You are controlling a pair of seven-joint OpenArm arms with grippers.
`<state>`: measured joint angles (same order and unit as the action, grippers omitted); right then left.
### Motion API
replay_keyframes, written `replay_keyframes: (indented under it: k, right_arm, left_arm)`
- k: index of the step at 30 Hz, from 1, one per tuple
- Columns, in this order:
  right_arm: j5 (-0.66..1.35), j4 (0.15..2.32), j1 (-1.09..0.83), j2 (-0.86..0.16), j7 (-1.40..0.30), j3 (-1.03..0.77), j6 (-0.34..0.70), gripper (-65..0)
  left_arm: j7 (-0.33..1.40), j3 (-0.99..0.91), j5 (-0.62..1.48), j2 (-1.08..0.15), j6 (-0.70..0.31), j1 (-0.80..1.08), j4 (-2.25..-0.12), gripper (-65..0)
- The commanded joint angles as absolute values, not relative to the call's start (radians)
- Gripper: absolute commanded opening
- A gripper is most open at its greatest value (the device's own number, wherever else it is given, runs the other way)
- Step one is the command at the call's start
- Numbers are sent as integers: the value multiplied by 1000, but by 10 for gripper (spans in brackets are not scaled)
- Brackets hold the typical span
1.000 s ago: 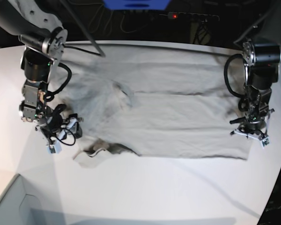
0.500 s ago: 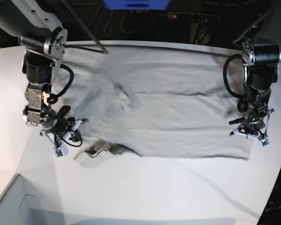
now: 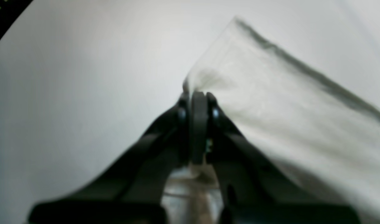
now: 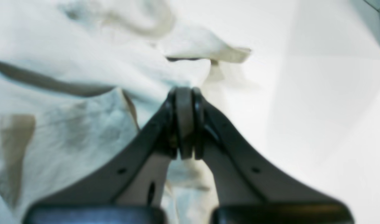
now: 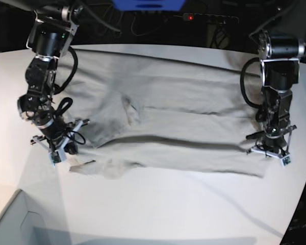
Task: Layout the t-shirt on the table in an organized manner, then fold the t-shirt properly
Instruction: 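Grasp the shirt hem corners with both grippers, then fold the held hem over the shirt body toward the collar edge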
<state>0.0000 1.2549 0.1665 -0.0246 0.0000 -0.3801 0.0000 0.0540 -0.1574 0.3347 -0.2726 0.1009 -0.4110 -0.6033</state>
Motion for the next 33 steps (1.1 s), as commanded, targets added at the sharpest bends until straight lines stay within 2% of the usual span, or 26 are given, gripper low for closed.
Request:
replay_keyframes:
  k: [1, 9, 14, 24, 26, 30, 33]
  right_arm:
    - [-298, 1303, 165, -24, -183, -380, 698, -650]
    - [-297, 1471, -28, 19, -134, -375, 698, -650]
    - [-298, 1440, -108, 28, -33, -372, 698, -650]
    - [-300, 1354, -102, 22, -27, -374, 698, -650]
    - [-300, 1356, -102, 22, -27, -375, 698, -609]
    - [-300, 1412, -111, 4, -28, -380, 698, -465]
    - [-298, 1475, -113, 4, -28, -380, 698, -385]
  left_arm:
    - [22, -162, 346, -286, 101, -432, -639, -649]
    - [22, -162, 556, -328, 102, -277, -832, -649]
    - [22, -162, 601, -338, 102, -246, -845, -649]
    - [22, -162, 602, -338, 102, -245, -845, -649]
    - [24, -162, 604, -338, 102, -245, -845, -649]
    - [24, -160, 604, -338, 102, -216, -855, -644]
    - [61, -160, 605, -338, 102, -216, -857, -567]
